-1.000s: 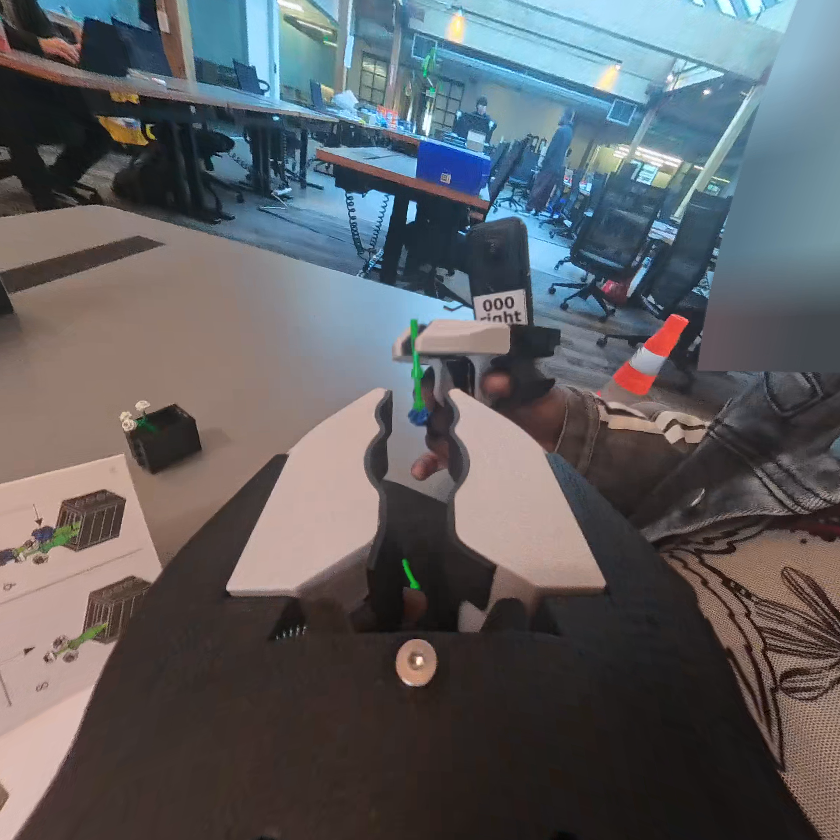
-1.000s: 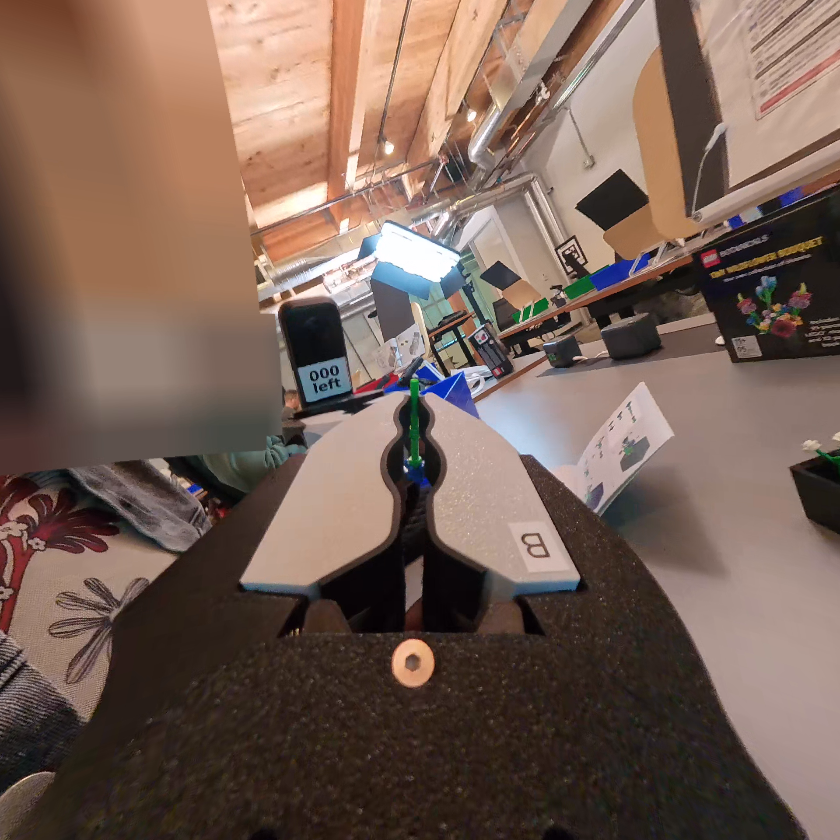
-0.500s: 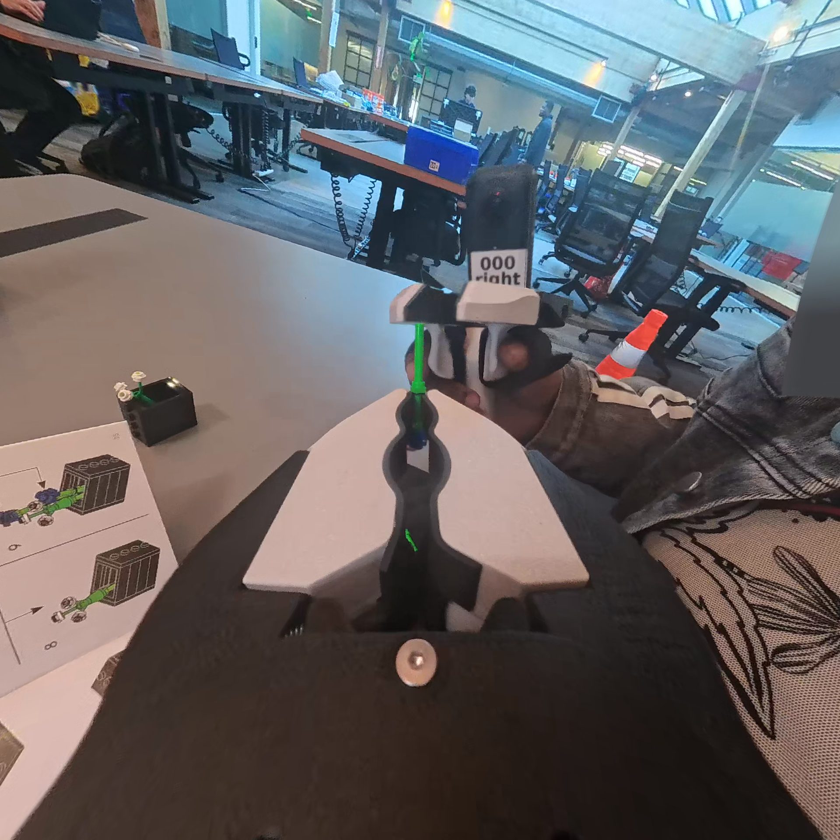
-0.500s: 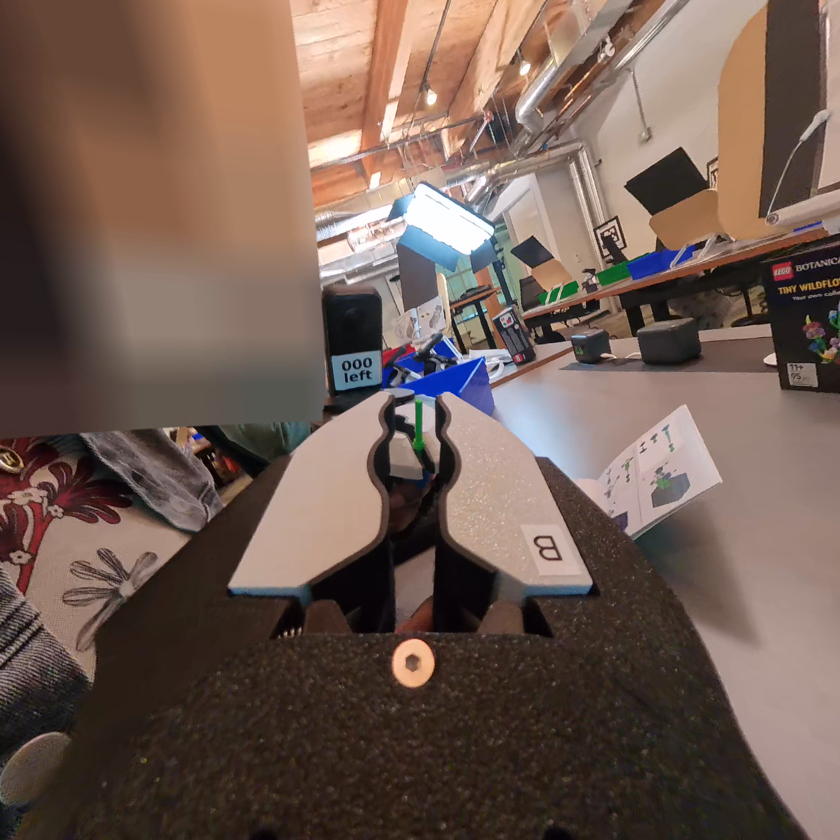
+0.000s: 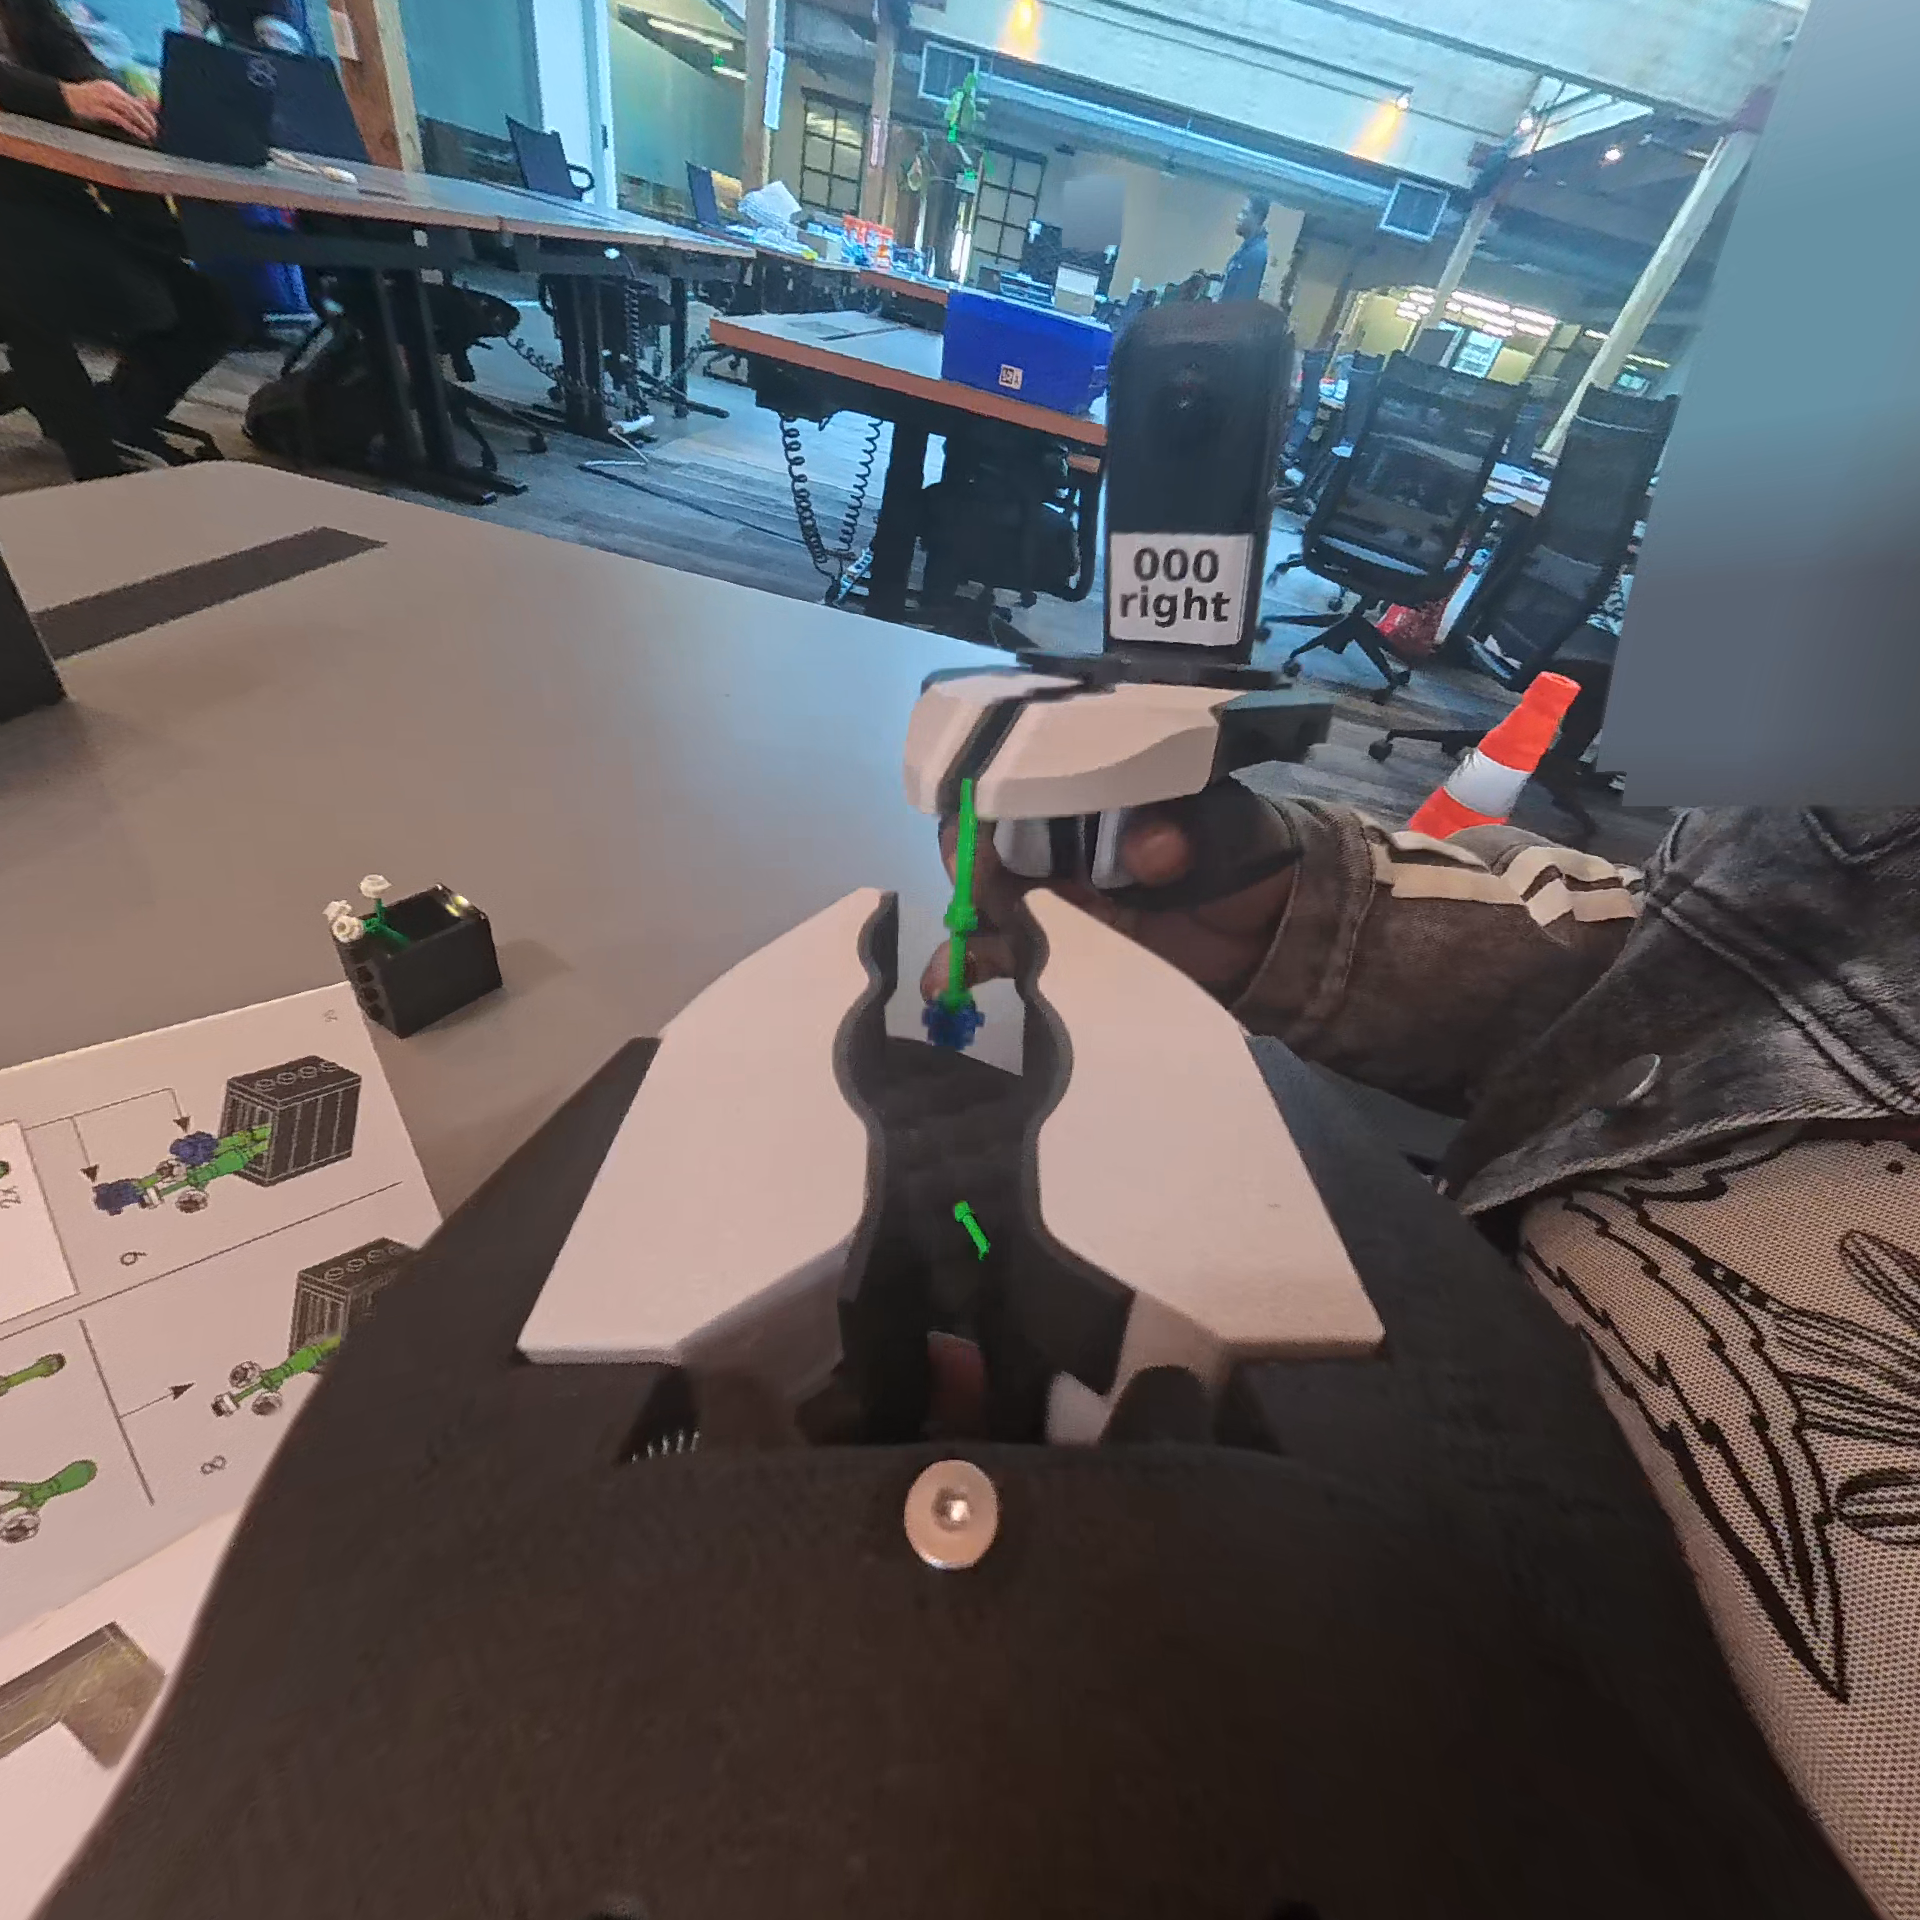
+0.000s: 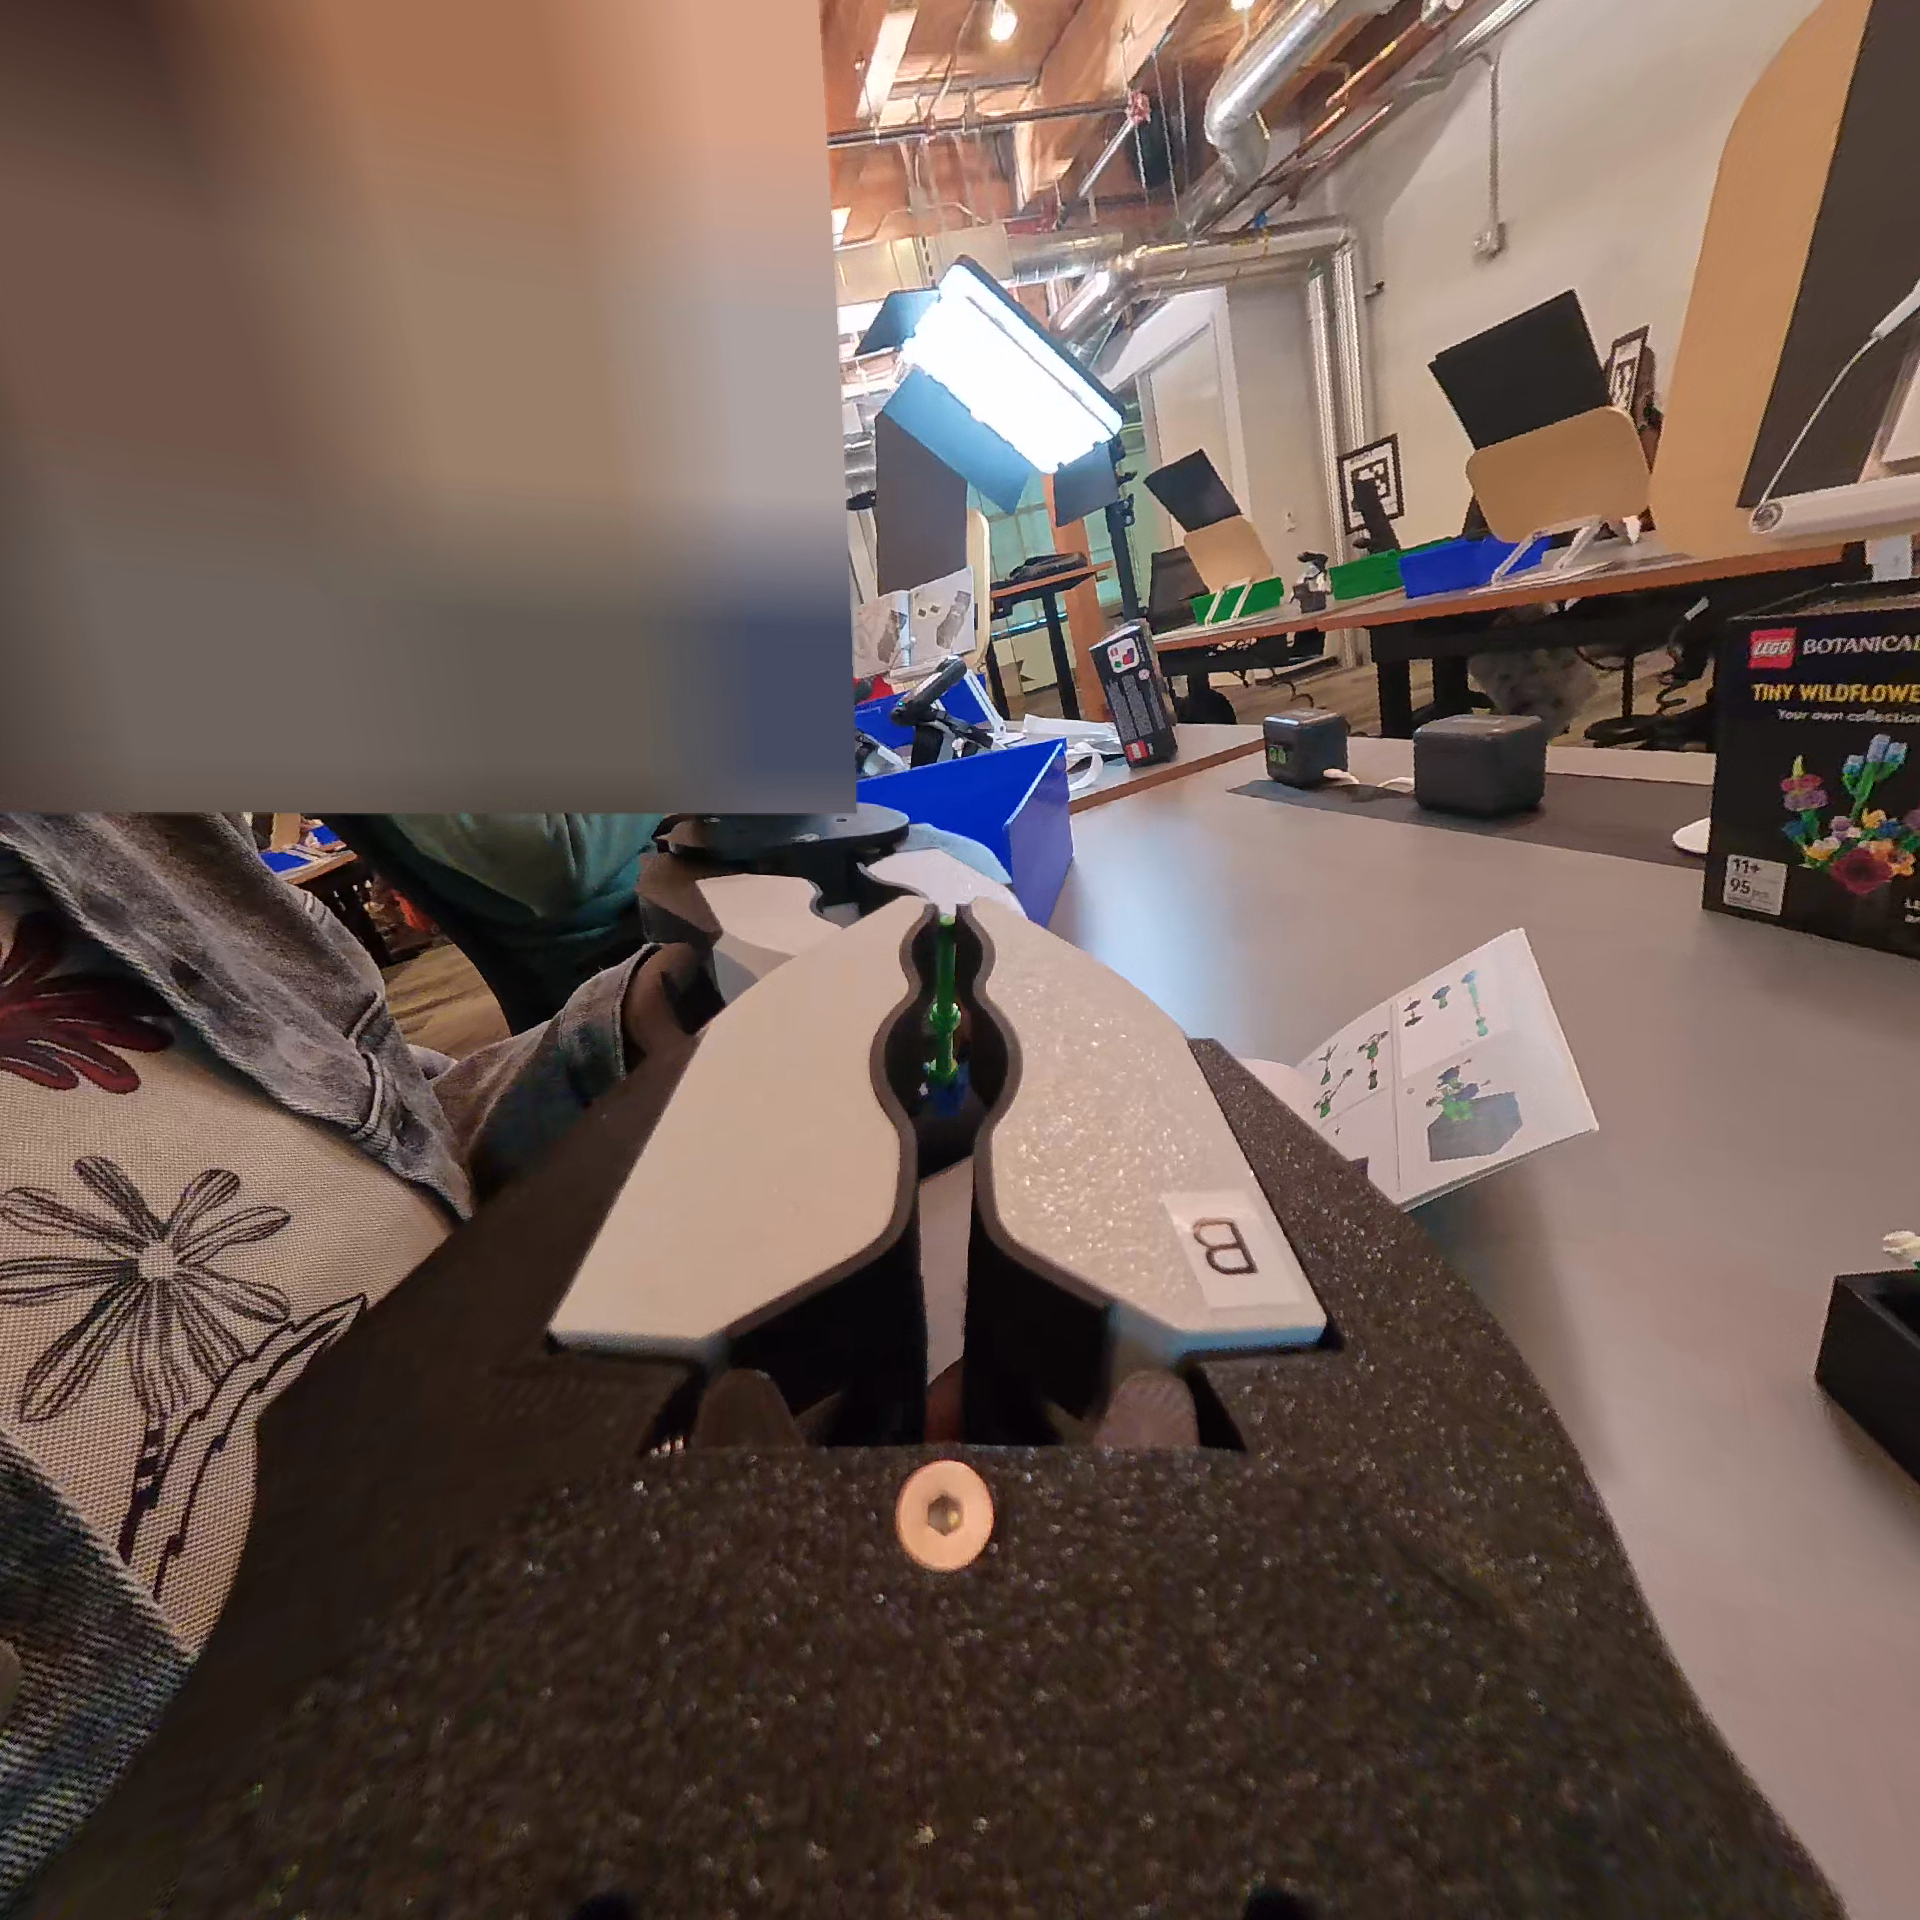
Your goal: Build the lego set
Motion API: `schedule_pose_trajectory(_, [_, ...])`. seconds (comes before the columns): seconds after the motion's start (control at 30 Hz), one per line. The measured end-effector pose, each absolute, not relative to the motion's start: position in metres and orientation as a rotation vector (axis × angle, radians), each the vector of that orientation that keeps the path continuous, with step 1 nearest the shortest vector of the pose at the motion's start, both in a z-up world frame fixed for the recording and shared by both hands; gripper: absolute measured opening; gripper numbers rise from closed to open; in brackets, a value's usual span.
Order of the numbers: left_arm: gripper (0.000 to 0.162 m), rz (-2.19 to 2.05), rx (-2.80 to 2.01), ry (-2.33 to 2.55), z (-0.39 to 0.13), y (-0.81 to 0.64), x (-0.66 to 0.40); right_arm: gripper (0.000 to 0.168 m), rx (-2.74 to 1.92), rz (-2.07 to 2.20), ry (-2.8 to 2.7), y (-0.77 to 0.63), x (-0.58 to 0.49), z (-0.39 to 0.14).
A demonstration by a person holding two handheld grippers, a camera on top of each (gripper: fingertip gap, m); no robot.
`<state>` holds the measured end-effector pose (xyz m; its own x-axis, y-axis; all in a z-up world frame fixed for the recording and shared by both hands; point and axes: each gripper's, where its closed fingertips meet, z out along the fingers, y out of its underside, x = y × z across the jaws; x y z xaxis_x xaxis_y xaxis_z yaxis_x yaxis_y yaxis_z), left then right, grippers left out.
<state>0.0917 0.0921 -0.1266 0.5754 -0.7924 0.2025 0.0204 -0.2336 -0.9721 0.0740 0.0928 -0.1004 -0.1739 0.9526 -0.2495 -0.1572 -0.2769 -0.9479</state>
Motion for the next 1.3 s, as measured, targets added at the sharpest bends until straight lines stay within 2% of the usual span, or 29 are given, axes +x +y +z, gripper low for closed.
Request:
schedule_pose_trajectory(0.1, [0.018, -0.815, -1.614, 0.667, -0.124, 0.093, 0.091, 0.002, -1.19, 1.603, -1.047, 0.091, 0.071, -0.102])
schedule_pose_trajectory(0.27, [0.004, -0.791, -1.592, 0.682, -0.122, 0.092, 0.09, 0.002, -1.193, 1.595, -1.051, 0.089, 0.068, -0.104])
schedule_pose_trajectory(0.43, [0.003, -0.811, -1.577, 0.674, -0.124, 0.09, 0.088, 0.003, -1.19, 1.599, -1.067, 0.087, 0.067, -0.105])
schedule_pose_trajectory(0.53, [0.003, -0.78, -1.614, 0.666, -0.131, 0.091, 0.076, 0.022, -1.194, 1.615, -1.045, 0.091, 0.077, -0.101])
schedule_pose_trajectory(0.63, [0.003, -0.75, -1.661, 0.646, -0.138, 0.087, 0.053, 0.031, -1.26, 1.482, -1.437, 0.073, 0.094, -0.134])
schedule_pose_trajectory(0.73, [0.003, -0.724, -1.719, 0.648, -0.148, 0.079, 0.036, 0.025, -1.292, 1.024, -2.044, 0.062, 0.116, -0.195])
schedule_pose_trajectory(0.87, [0.003, -0.693, -1.761, 0.636, -0.157, 0.069, 0.029, 0.016, -1.191, 0.686, -2.453, 0.057, 0.114, -0.224])
schedule_pose_trajectory(1.1, [0.003, -0.716, -1.741, 0.57, -0.157, 0.061, 0.027, 0.011, -0.962, 0.404, -2.724, 0.066, 0.101, -0.245])
schedule_pose_trajectory(1.3, [0.003, -0.736, -1.716, 0.541, -0.155, 0.059, 0.025, 0.005, -0.899, 0.289, -2.705, 0.067, 0.099, -0.255])
